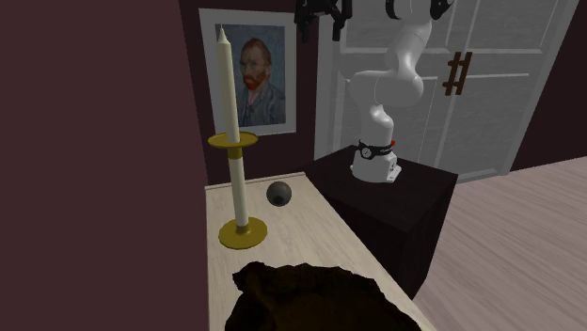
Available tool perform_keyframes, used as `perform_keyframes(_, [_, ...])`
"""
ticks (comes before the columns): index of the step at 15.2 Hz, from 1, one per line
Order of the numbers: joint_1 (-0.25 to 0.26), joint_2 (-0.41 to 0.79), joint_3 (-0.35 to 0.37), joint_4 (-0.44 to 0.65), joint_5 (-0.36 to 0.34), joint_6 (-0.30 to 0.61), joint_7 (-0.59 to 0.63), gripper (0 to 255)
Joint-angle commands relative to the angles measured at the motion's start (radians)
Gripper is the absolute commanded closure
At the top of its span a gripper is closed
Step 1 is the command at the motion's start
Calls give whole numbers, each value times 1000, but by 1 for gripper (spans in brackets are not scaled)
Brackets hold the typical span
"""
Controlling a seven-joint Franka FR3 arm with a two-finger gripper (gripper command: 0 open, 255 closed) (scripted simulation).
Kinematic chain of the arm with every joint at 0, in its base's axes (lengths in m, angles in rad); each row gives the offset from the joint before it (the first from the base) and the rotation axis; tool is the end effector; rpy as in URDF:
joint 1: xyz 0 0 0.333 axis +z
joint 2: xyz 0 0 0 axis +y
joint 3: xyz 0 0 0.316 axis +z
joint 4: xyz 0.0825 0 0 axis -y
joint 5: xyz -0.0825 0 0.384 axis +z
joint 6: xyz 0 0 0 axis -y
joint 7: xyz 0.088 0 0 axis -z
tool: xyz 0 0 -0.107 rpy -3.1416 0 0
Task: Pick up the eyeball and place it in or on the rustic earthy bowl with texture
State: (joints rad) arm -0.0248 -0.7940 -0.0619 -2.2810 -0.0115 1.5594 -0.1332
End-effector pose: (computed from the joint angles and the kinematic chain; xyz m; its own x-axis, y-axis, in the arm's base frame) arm 0.3023 -0.0349 0.6267 0.9953 0.0618 0.0750 0.0637 -0.9977 -0.0229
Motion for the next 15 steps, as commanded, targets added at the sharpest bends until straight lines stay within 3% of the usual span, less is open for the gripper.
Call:
perform_keyframes(1, [0, 0, 0, 0, 0, 0, 0, 0])
perform_keyframes(8, [7, 58, 75, -180, -7, 278, 78, 0])
perform_keyframes(15, [2, 212, 152, -284, -37, 569, 173, 0])
